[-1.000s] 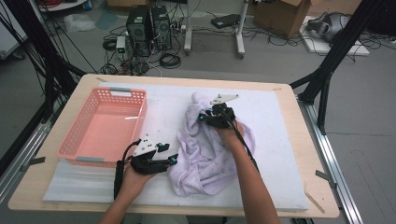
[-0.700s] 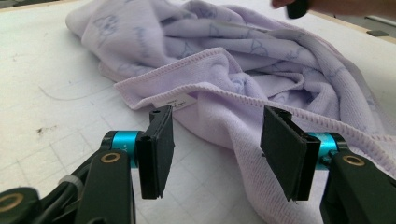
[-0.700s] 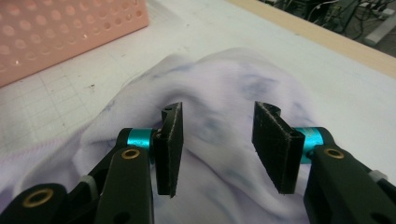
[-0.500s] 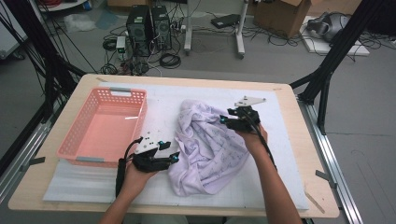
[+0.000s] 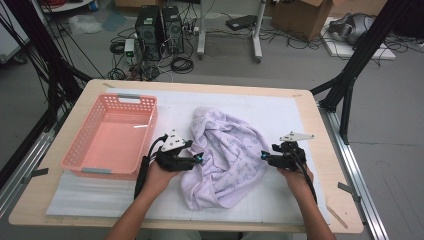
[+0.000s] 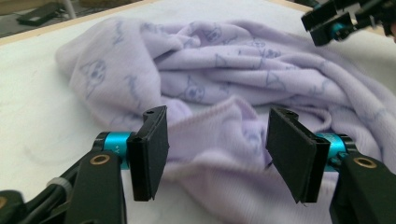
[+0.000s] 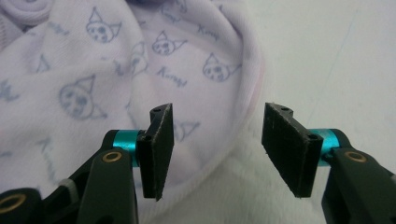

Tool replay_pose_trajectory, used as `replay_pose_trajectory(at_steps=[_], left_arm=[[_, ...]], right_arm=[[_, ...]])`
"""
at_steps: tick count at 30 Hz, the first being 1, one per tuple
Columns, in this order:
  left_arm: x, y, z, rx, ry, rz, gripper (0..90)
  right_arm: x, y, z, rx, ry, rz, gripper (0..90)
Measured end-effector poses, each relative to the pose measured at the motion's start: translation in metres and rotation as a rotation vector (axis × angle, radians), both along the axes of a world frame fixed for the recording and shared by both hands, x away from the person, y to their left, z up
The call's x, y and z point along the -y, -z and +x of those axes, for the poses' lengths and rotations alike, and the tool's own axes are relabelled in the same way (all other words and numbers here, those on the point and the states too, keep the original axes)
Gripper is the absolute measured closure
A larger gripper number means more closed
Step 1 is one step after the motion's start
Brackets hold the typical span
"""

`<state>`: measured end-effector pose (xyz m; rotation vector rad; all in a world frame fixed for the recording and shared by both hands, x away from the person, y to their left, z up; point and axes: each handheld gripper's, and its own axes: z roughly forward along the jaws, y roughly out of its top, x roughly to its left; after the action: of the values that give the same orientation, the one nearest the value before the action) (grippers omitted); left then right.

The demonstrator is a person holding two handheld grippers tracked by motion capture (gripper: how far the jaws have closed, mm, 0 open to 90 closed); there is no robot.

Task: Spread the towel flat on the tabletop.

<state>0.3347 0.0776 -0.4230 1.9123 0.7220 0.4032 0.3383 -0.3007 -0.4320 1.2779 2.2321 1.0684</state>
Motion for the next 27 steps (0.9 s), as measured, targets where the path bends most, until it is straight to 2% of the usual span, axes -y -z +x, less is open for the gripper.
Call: replay_pose_trajectory(at_steps=[1, 3, 4, 6, 7, 8, 9, 12, 13, 15, 16, 18, 19, 21, 22, 23, 24, 25, 26, 27], left_arm=[[0.004, 0.000, 0.003, -0.005, 0.006, 0.005, 39.2], [0.011, 0.005, 0.010, -0.033, 0.020, 0.045, 39.2], [0.015, 0.008, 0.012, -0.049, 0.022, 0.064, 40.2], [0.020, 0.016, 0.016, -0.089, 0.032, 0.105, 43.7], [0.021, 0.019, 0.016, -0.107, 0.034, 0.123, 60.8], [0.022, 0.020, 0.015, -0.119, 0.036, 0.141, 60.8], [0.022, 0.020, 0.015, -0.122, 0.037, 0.159, 78.7], [0.016, 0.017, 0.010, -0.124, 0.019, 0.145, 83.0], [0.013, 0.016, 0.008, -0.140, 0.017, 0.148, 83.0], [0.008, 0.013, 0.003, -0.158, 0.008, 0.149, 83.1], [0.005, 0.011, -0.001, -0.150, 0.006, 0.141, 83.6], [0.001, 0.011, -0.010, -0.156, 0.002, 0.132, 83.7], [-0.001, 0.011, -0.015, -0.155, 0.006, 0.135, 83.7], [-0.006, 0.015, -0.027, -0.160, 0.012, 0.110, 83.8], [-0.011, 0.019, -0.037, -0.157, 0.020, 0.107, 83.8], [-0.011, 0.019, -0.037, -0.157, 0.020, 0.107, 83.7], [-0.013, 0.021, -0.042, -0.161, 0.022, 0.094, 83.7], [-0.016, 0.021, -0.047, -0.159, 0.024, 0.083, 83.4], [-0.019, 0.021, -0.051, -0.162, 0.029, 0.072, 82.5], [-0.021, 0.021, -0.054, -0.157, 0.038, 0.065, 78.8]], right_arm=[[0.000, 0.001, -0.004, -0.006, 0.006, -0.012, 43.2], [0.000, 0.006, -0.009, -0.013, 0.011, -0.016, 43.0], [-0.002, 0.012, -0.011, -0.037, 0.013, -0.030, 46.4], [-0.003, 0.015, -0.011, -0.034, 0.012, -0.031, 48.5], [-0.002, 0.013, -0.009, -0.037, -0.005, -0.021, 77.0], [-0.002, 0.013, -0.009, -0.037, -0.005, -0.021, 77.0], [0.000, 0.012, -0.006, -0.023, -0.035, -0.032, 86.9], [0.003, 0.011, 0.003, 0.027, -0.008, -0.068, 87.7], [0.003, 0.011, 0.003, 0.027, -0.008, -0.068, 87.7], [0.008, 0.010, 0.011, 0.058, 0.037, -0.083, 87.7], [0.015, 0.009, 0.020, 0.074, 0.099, -0.094, 87.8], [0.024, 0.008, 0.028, 0.093, 0.161, -0.087, 87.8], [0.024, 0.008, 0.028, 0.093, 0.161, -0.087, 87.8], [0.035, 0.007, 0.038, 0.113, 0.240, -0.089, 87.8], [0.037, 0.006, 0.039, 0.118, 0.257, -0.086, 87.8], [0.037, 0.006, 0.039, 0.118, 0.257, -0.086, 87.8], [0.040, 0.005, 0.043, 0.114, 0.285, -0.083, 87.7], [0.041, 0.005, 0.043, 0.118, 0.284, -0.073, 87.1], [0.040, 0.004, 0.042, 0.114, 0.283, -0.066, 85.8], [0.039, 0.004, 0.040, 0.106, 0.276, -0.062, 80.0]])
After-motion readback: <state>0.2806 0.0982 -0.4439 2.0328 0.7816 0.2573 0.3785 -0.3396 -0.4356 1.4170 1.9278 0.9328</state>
